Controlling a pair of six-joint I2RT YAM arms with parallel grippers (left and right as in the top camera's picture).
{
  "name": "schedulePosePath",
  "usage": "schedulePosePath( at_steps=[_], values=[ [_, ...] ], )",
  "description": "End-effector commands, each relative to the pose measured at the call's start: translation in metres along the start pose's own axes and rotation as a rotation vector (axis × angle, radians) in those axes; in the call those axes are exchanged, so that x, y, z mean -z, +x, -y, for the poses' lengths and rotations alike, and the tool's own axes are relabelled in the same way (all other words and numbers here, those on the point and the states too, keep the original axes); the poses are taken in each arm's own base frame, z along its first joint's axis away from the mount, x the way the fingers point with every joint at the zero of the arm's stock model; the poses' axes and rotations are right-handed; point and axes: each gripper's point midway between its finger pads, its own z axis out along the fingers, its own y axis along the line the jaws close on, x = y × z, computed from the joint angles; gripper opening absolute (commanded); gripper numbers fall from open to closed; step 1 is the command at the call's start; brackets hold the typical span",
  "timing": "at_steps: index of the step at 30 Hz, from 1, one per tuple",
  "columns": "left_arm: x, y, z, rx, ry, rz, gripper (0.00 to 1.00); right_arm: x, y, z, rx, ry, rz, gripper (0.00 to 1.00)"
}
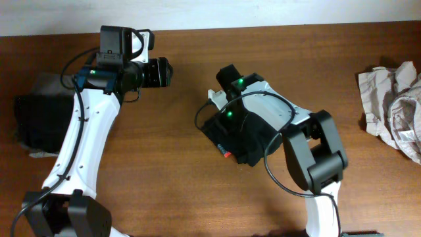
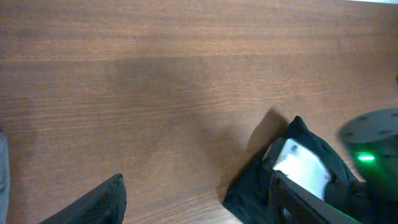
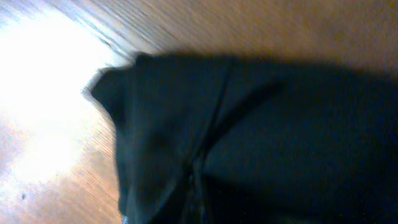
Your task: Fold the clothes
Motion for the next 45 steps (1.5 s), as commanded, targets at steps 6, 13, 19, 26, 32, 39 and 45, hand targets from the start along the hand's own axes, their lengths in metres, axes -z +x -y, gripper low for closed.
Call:
schedulePosePath(
  at_steps=[6, 13, 19, 26, 32, 39, 45],
  values=[
    [-0.025, 0.016, 0.017, -0.099, 0.087, -0.080, 0.78, 0.134, -0.028, 0.003, -0.191, -0.010, 0.340, 0.47],
    [-0.056, 0.033, 0.028, -0.115, 0.145, -0.149, 0.77, 0.127, 0.032, 0.049, -0.762, -0.046, 0.165, 0.04],
    [-0.089, 0.059, 0.059, -0.220, 0.278, -0.227, 0.82, 0.110, 0.076, 0.067, -0.995, -0.097, 0.045, 0.04],
    [-0.115, 0.081, 0.069, -0.236, 0.294, -0.287, 0.82, 0.081, 0.103, 0.053, -1.035, -0.153, -0.058, 0.04],
    [-0.116, 0.081, 0.077, -0.251, 0.304, -0.279, 0.82, 0.034, 0.124, 0.081, -1.066, -0.007, -0.008, 0.04],
    [-0.114, 0.087, 0.076, -0.242, 0.301, -0.306, 0.83, 0.029, 0.119, 0.149, -0.941, 0.323, 0.180, 0.04],
    [-0.113, 0.088, 0.083, -0.238, 0.329, -0.310, 0.83, 0.054, 0.049, 0.166, -0.486, 0.338, 0.393, 0.04]
  ],
)
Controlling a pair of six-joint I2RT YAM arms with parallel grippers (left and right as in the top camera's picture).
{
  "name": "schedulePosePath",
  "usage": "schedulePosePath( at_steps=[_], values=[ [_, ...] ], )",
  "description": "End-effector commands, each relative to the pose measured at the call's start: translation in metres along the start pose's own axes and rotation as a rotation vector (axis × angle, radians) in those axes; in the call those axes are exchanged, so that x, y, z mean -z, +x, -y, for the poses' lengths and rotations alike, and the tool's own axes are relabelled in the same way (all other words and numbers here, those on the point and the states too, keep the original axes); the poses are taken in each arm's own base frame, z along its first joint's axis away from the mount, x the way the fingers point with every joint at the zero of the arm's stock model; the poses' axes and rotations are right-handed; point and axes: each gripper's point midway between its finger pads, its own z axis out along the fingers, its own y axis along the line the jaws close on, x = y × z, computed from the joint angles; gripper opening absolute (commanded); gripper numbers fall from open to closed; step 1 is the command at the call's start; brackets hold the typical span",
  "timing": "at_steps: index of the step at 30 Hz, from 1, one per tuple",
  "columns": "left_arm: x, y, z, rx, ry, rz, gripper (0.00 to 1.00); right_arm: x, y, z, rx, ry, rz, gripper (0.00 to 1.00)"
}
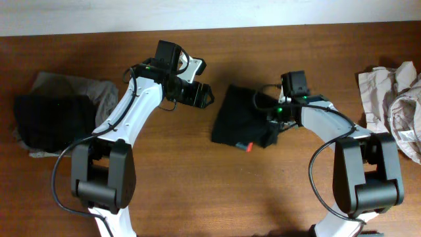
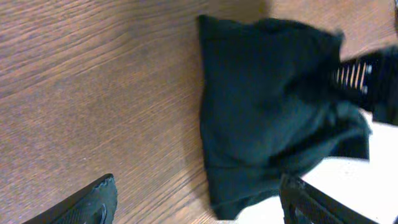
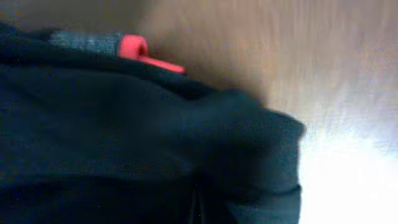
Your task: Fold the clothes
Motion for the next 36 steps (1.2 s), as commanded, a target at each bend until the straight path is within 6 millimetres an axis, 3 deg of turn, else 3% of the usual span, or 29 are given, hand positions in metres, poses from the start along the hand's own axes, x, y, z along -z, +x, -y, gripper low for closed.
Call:
schedulePosePath(
  at_steps=[1, 6, 9, 17, 25, 36],
  values=[
    [0.000, -0.003, 0.011, -0.023, 0.038, 0.006, 0.83, 0.000, -0.021, 0.000, 0.271, 0.026, 0.060, 0.04],
    [-0.002, -0.003, 0.010, 0.044, 0.041, 0.005, 0.84, 0.009, -0.028, -0.013, 0.286, -0.032, 0.050, 0.04],
    [-0.009, -0.002, 0.009, 0.196, 0.058, -0.007, 0.87, 0.016, -0.028, -0.016, 0.264, -0.039, 0.032, 0.04],
    [-0.054, 0.006, 0.028, 0.405, 0.324, -0.091, 0.94, 0.034, -0.025, -0.020, 0.228, -0.050, -0.031, 0.04],
    [-0.082, 0.025, 0.028, 0.451, 0.391, -0.163, 0.95, 0.035, -0.012, -0.016, 0.115, -0.036, -0.084, 0.04],
    [-0.106, 0.039, 0.059, 0.389, 0.394, -0.219, 0.95, 0.021, 0.004, -0.022, 0.029, -0.079, -0.160, 0.04]
  ],
)
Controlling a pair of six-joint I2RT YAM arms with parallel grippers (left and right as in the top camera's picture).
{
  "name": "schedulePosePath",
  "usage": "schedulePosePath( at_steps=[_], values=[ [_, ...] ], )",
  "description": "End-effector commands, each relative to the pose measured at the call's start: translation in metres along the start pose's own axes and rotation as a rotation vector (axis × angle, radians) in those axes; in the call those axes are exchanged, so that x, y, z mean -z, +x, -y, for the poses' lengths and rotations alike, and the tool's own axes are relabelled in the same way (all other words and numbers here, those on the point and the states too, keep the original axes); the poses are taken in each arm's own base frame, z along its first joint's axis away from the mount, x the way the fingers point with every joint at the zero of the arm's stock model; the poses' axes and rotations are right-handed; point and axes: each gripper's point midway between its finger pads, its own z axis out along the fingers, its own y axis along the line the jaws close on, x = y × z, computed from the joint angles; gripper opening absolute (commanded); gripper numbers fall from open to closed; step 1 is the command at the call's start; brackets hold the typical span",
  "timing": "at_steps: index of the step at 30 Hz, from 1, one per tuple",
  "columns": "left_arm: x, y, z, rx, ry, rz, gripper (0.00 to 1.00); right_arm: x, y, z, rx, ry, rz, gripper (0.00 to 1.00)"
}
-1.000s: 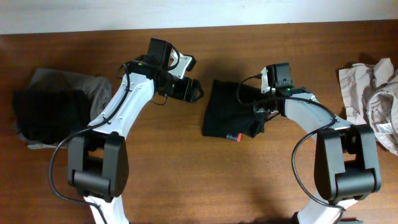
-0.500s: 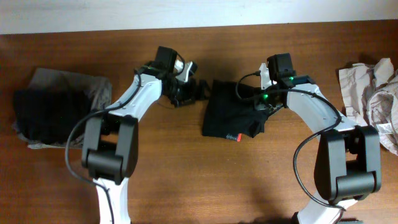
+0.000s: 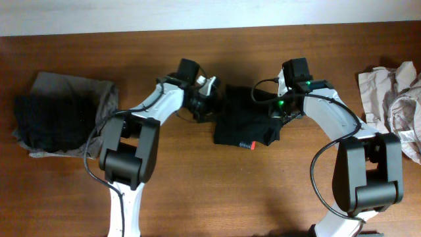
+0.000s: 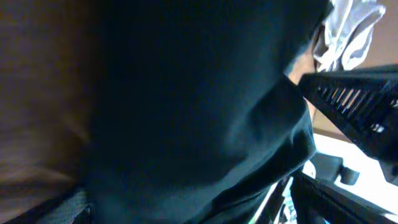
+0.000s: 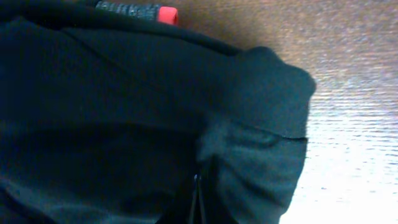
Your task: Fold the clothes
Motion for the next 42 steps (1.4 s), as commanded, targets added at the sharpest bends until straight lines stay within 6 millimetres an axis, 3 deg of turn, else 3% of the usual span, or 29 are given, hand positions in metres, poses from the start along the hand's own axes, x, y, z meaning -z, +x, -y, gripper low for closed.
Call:
schedulePosePath(
  at_steps=[1, 6, 11, 14, 18, 21, 24, 27, 30, 33, 36, 42],
  values=[
    [-0.013, 0.005, 0.002, -0.002, 0.000, -0.026, 0.95, -0.012, 0.008, -0.011, -0.039, -0.069, -0.055, 0.04],
    [-0.016, 0.002, 0.002, -0.020, -0.007, -0.015, 0.89, -0.041, 0.033, -0.014, -0.076, -0.079, -0.170, 0.04],
    [-0.016, -0.003, 0.005, -0.044, 0.005, 0.003, 0.58, -0.050, 0.041, -0.028, -0.046, -0.096, -0.193, 0.04],
    [-0.016, -0.006, 0.013, -0.067, 0.044, 0.009, 0.49, -0.050, 0.042, -0.031, -0.045, -0.096, -0.197, 0.04],
    [-0.012, -0.010, 0.040, -0.142, 0.183, 0.011, 0.50, -0.050, 0.044, -0.031, -0.052, -0.094, -0.203, 0.04],
    [-0.011, -0.012, 0.046, -0.165, 0.213, 0.015, 0.47, -0.050, 0.044, -0.031, -0.052, -0.094, -0.203, 0.04],
    [-0.011, -0.012, 0.045, -0.164, 0.210, 0.016, 0.30, -0.050, 0.044, -0.031, -0.052, -0.093, -0.204, 0.04],
    [-0.011, -0.012, 0.046, -0.165, 0.211, 0.016, 0.05, -0.050, 0.044, -0.030, -0.053, -0.092, -0.205, 0.04],
    [-0.010, -0.012, 0.047, -0.165, 0.221, 0.013, 0.00, -0.046, 0.041, -0.026, -0.057, -0.087, -0.193, 0.04],
    [-0.005, -0.011, 0.050, -0.162, 0.257, 0.004, 0.00, -0.031, 0.029, -0.022, -0.038, -0.094, -0.158, 0.04],
    [0.006, -0.014, 0.051, -0.156, 0.296, 0.009, 0.00, -0.002, 0.013, -0.018, -0.022, -0.094, -0.101, 0.04],
    [0.063, -0.039, 0.053, -0.175, 0.304, 0.128, 0.00, 0.079, -0.022, -0.007, -0.044, -0.085, 0.057, 0.04]
  ],
)
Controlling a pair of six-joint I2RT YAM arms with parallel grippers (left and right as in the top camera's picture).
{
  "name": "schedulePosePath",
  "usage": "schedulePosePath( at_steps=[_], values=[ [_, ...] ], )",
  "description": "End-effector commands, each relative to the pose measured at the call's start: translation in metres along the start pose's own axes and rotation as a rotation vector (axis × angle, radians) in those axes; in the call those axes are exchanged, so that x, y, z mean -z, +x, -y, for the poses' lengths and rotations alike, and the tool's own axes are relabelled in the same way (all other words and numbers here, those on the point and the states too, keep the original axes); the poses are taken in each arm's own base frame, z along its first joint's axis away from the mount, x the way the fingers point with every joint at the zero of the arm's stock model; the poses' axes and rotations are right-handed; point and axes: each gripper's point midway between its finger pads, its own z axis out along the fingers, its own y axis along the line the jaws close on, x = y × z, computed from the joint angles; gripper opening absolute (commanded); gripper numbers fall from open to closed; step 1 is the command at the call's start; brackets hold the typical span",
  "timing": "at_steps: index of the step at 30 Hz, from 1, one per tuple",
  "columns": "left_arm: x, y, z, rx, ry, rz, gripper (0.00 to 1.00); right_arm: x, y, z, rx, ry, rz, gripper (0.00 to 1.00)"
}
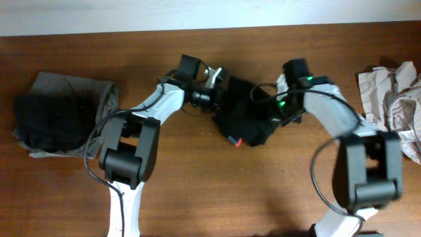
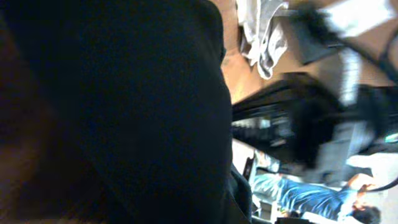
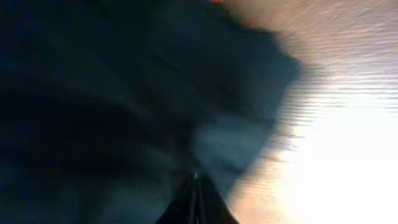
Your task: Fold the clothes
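Observation:
A black garment (image 1: pixel 241 117) with a small red tag (image 1: pixel 235 140) hangs bunched between the two arms over the middle of the wooden table (image 1: pixel 197 191). My left gripper (image 1: pixel 217 99) is at its left edge and shut on it. In the left wrist view black cloth (image 2: pixel 124 112) fills the frame and hides the fingers. My right gripper (image 1: pixel 275 113) grips the garment's right edge. In the right wrist view its jaws meet in a point (image 3: pixel 196 179) buried in the dark cloth (image 3: pixel 112 106).
At the far left lies a stack of folded clothes (image 1: pixel 56 118), a black piece on top of a grey one. A crumpled heap of light clothes (image 1: pixel 393 105) sits at the right edge of the table.
The black garment lay flat between the arms; now it is drawn up into a narrower, bunched shape held at both sides. The left gripper has shut on its left edge and its camera has tipped sideways.
First the right arm lay over the black garment at the table's middle, with the left gripper open and far off. Then the right gripper held its right edge and the left neared. Then the left gripper's open jaws reached its left edge; now both hold it raised.

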Motion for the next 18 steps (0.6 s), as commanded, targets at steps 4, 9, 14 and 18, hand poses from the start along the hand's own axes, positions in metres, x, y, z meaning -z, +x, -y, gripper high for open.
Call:
schedulePosePath(
  at_steps=[4, 9, 14, 18],
  values=[
    [0.092, -0.044, 0.043, -0.112, -0.005, 0.200, 0.01, 0.095, -0.037, -0.010, 0.030, -0.022, 0.239, 0.04],
    [0.170, -0.065, 0.084, -0.201, -0.088, 0.390, 0.00, 0.098, -0.036, -0.011, 0.032, -0.023, 0.243, 0.04],
    [0.261, -0.075, 0.107, -0.177, -0.214, 0.632, 0.01, 0.098, -0.036, -0.011, 0.032, -0.023, 0.243, 0.04],
    [0.343, -0.073, 0.106, -0.121, -0.307, 0.832, 0.00, 0.098, -0.036, -0.011, 0.032, -0.023, 0.241, 0.04]
  ],
)
